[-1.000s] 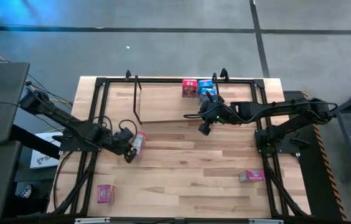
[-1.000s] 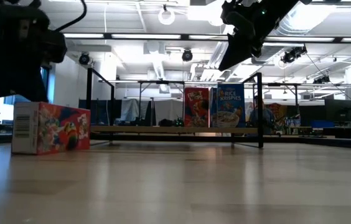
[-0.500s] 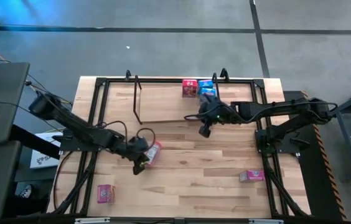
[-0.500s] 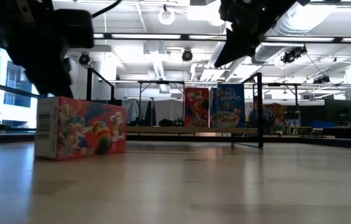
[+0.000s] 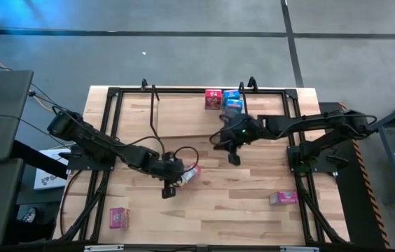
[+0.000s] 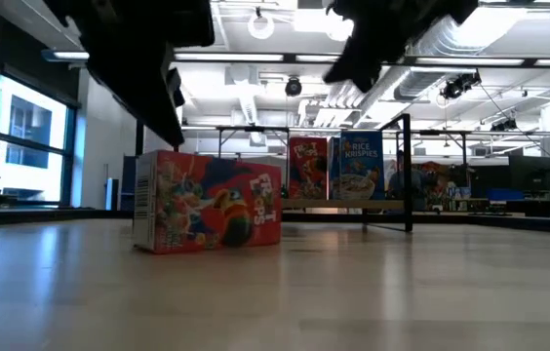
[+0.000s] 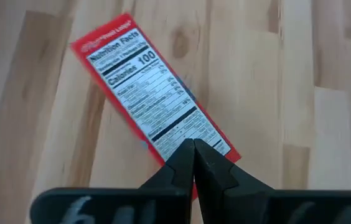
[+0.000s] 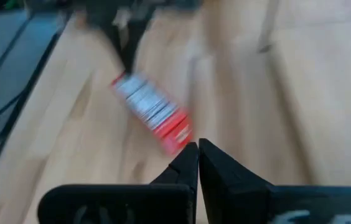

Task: Stack cereal on shelf
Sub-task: Put the red cereal box on the shelf aligned with the other red cereal box

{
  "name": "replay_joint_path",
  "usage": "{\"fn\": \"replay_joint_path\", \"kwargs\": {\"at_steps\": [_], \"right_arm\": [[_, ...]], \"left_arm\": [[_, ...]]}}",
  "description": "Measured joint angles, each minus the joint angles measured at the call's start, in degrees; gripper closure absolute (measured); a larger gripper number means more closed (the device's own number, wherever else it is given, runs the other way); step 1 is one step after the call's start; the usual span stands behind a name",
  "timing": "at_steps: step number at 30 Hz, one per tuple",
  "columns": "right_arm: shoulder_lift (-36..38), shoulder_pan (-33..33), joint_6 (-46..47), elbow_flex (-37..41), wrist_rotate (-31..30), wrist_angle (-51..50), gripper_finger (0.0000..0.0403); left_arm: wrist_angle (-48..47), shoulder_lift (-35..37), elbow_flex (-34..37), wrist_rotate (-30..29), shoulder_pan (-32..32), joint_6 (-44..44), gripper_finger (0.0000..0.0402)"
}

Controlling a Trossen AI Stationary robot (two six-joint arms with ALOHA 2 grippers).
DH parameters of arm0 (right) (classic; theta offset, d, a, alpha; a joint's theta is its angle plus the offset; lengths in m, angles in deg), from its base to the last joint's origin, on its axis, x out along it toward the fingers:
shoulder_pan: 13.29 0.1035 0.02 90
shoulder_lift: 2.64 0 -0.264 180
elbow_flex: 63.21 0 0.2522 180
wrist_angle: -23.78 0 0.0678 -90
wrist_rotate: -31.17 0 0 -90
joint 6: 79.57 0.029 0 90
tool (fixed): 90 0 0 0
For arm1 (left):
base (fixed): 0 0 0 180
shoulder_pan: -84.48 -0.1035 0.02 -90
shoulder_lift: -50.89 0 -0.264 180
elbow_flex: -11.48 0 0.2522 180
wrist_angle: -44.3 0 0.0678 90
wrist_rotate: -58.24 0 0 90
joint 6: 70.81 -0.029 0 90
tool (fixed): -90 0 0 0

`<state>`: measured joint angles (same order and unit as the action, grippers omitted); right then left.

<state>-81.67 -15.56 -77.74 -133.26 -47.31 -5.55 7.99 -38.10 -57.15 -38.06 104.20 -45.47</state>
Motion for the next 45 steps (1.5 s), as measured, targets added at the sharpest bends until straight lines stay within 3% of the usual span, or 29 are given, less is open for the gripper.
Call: {"fn": "replay_joint_path", "kwargs": {"at_steps": [6, 11, 18, 23, 32, 37, 45], "right_arm": [[-10.2, 0.0, -2.3, 1.2, 7.8, 2.3, 0.0403], [-17.9, 0.0, 2.4, 1.3, 8.5, 9.0, 0.0403], [-23.2, 1.4, 8.3, 1.3, 6.4, 10.5, 0.0403], [-23.6, 2.8, 10.3, 1.3, 1.9, 11.0, 0.0403], [-24.0, 3.9, 14.8, 1.3, 0.4, 17.3, 0.0403], [-23.9, 4.3, 14.8, 1.2, -4.2, 18.4, 0.0403], [-24.2, 4.4, 14.7, 1.2, -4.1, 19.2, 0.0403]], "left_arm": [[-8.4, 1.8, -2.2, -2.0, 2.9, 11.5, 0.0402], [-6.7, 3.4, -2.2, -10.6, 8.9, 22.3, 0.0401], [-5.9, 2.3, -1.2, -17.1, 11.9, 20.3, 0.0401], [1.6, 1.8, 3.9, -14.4, 11.8, 17.6, 0.0401], [13.9, 1.1, 11.8, -12.8, 12.3, 18.0, 0.0401], [16.7, -0.5, 13.0, -12.8, 12.0, 18.0, 0.0401], [22.9, -6.7, 13.0, -11.6, 9.6, 19.4, 0.0401]]}}
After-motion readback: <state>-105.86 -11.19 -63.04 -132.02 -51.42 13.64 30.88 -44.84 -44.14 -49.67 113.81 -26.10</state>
